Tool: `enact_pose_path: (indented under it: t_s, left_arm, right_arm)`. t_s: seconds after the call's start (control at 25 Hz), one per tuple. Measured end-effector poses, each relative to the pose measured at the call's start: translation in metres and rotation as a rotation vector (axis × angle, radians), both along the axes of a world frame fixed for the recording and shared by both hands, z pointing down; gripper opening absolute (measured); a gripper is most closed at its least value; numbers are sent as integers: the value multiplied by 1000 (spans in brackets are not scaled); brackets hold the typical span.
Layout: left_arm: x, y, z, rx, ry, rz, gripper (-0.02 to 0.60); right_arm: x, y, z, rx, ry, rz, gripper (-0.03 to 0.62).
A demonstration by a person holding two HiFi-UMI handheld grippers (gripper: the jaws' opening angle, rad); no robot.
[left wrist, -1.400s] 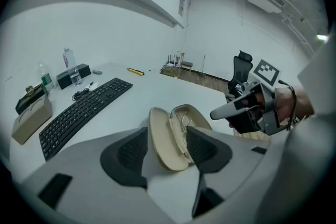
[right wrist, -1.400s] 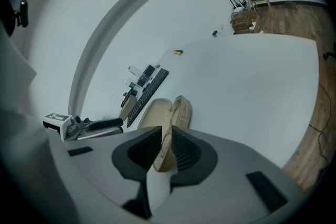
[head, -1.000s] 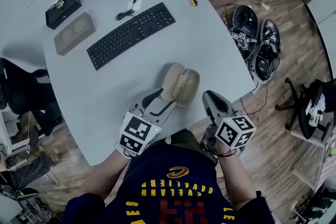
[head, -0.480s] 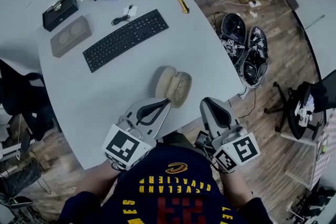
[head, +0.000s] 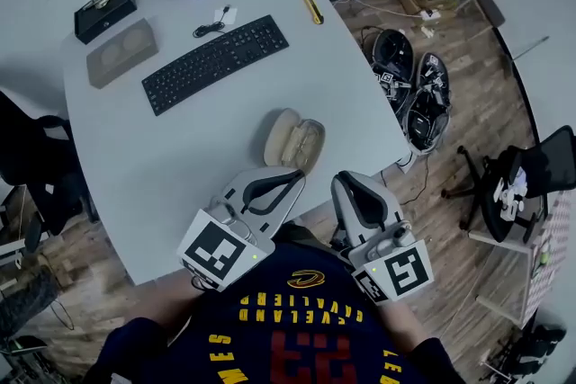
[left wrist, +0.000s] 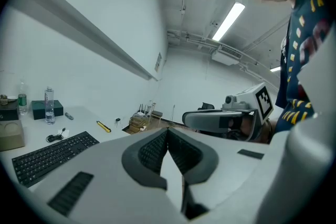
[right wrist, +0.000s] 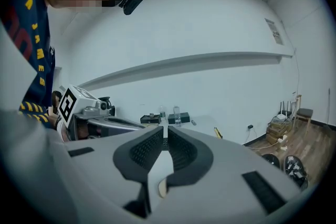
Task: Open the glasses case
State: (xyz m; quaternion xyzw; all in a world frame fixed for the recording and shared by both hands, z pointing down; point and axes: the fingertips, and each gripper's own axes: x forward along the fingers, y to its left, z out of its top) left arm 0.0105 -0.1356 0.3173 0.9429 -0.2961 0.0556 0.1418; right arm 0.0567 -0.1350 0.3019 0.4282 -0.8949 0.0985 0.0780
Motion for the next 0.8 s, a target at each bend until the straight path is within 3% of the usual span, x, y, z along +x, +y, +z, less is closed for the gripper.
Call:
enact_pose_path:
  t_s: [0.8]
  left_arm:
    - [-3, 5, 9, -42, -19, 2, 14]
  right_arm:
    - [-10, 3, 4, -25, -20, -1, 35]
